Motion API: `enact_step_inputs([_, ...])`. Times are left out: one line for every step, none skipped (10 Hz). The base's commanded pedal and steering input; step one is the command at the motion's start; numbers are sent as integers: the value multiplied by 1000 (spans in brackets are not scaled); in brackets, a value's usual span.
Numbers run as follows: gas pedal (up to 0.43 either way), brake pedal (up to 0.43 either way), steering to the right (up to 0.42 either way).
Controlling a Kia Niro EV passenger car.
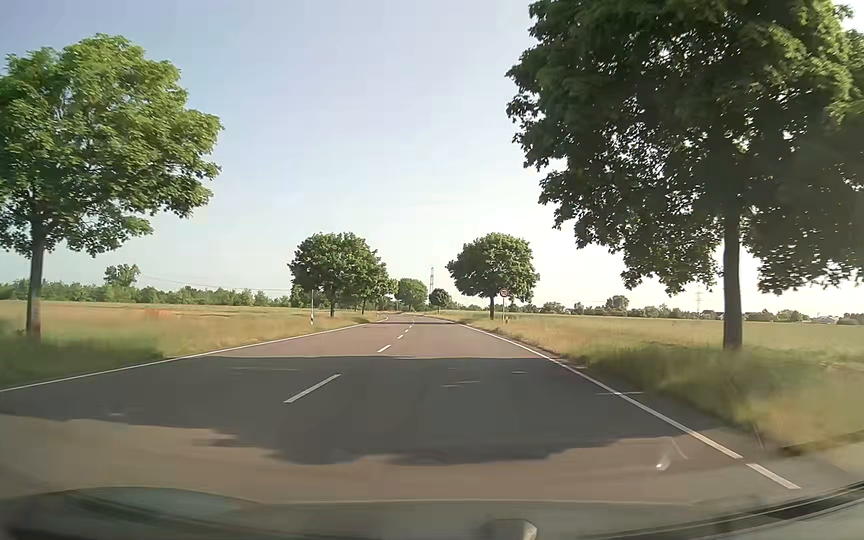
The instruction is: Follow the waypoints while adhering to traffic rules and regulations
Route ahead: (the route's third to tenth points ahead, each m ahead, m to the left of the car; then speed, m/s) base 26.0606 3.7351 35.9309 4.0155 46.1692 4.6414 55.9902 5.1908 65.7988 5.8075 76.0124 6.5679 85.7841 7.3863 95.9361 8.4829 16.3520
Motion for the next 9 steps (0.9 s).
enact_step_inputs([197,30,-6])
enact_step_inputs([197,30,-6])
enact_step_inputs([197,30,-6])
enact_step_inputs([197,30,-6])
enact_step_inputs([197,30,-6])
enact_step_inputs([197,30,-6])
enact_step_inputs([197,30,-6])
enact_step_inputs([197,30,-6])
enact_step_inputs([197,30,-6])
